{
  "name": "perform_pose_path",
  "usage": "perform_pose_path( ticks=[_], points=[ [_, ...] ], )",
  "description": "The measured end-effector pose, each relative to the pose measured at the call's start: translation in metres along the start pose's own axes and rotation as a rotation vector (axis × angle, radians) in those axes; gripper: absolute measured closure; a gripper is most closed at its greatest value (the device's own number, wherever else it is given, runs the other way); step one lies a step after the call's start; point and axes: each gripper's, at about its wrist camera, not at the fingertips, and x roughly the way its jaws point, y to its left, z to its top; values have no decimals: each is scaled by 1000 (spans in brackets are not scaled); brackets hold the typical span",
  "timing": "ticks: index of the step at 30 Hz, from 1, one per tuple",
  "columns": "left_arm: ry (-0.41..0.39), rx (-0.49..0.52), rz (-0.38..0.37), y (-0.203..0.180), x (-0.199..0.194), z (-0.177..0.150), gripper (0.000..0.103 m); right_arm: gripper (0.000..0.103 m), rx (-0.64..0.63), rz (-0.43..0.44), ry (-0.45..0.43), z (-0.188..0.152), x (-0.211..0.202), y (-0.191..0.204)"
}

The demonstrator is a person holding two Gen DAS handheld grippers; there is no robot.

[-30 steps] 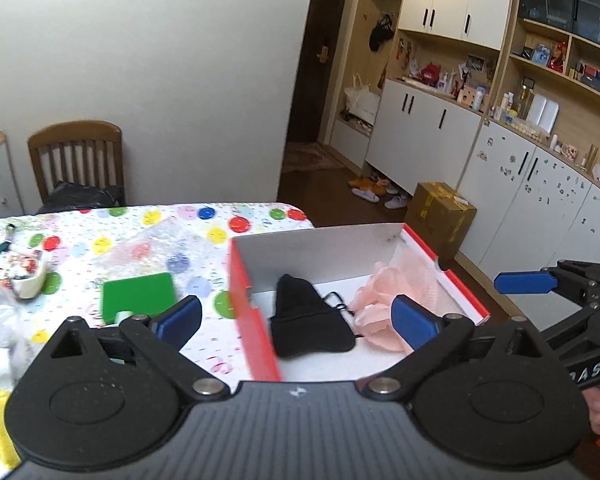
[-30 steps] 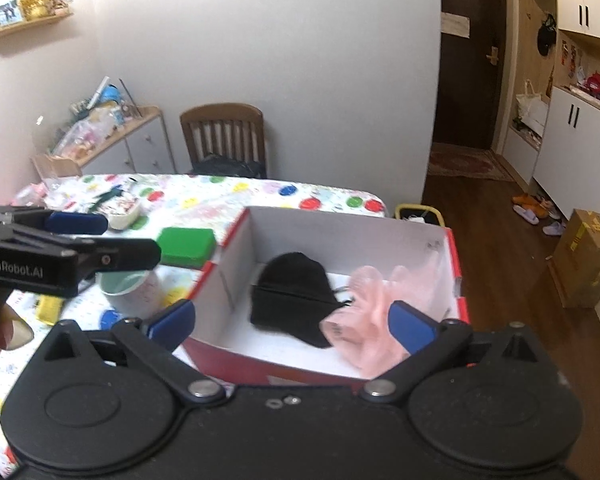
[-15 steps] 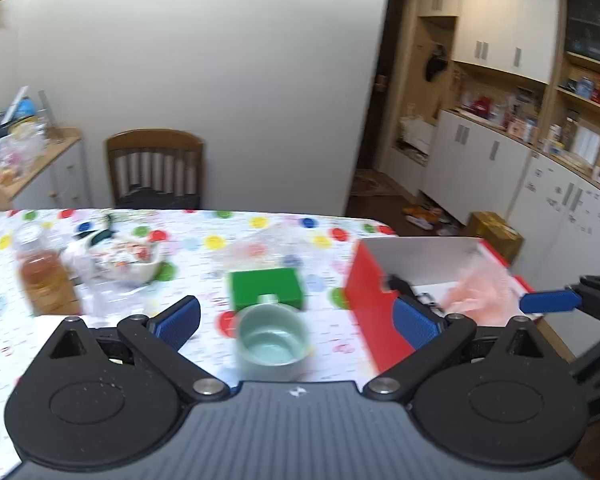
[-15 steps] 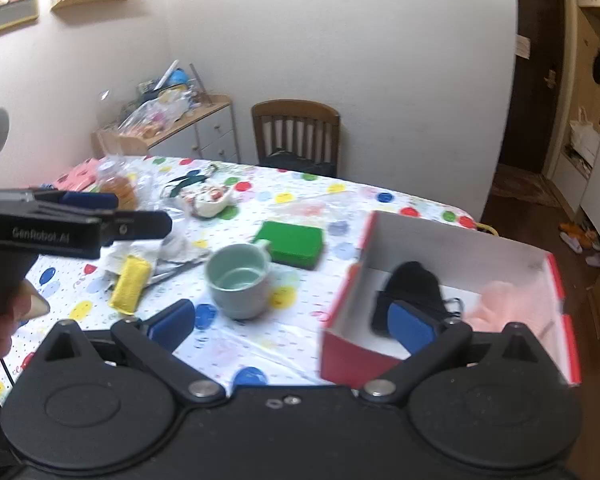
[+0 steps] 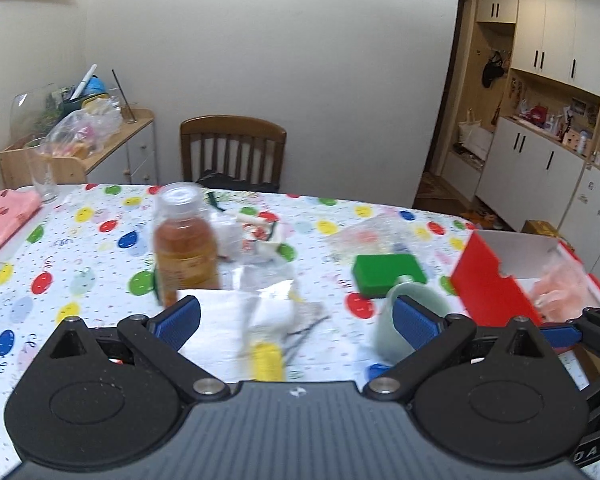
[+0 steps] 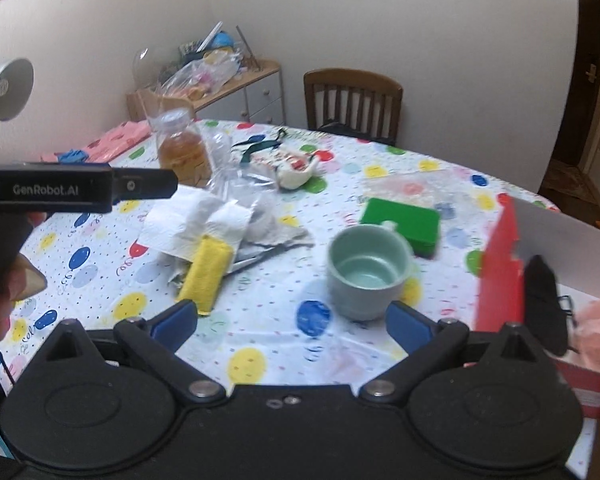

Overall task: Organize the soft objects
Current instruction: 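Move both tools back toward the yellow sponge and tissues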

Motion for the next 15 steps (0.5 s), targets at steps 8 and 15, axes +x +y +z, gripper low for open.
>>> perform_pose_path(
  ticks=[8,15],
  points=[
    [52,-5,32,42,26,-8,0,9,-35,80,51,7,52,41],
    [95,-6,29,65,53,-12,1,20,-35,114,122,9,99,62]
  ],
)
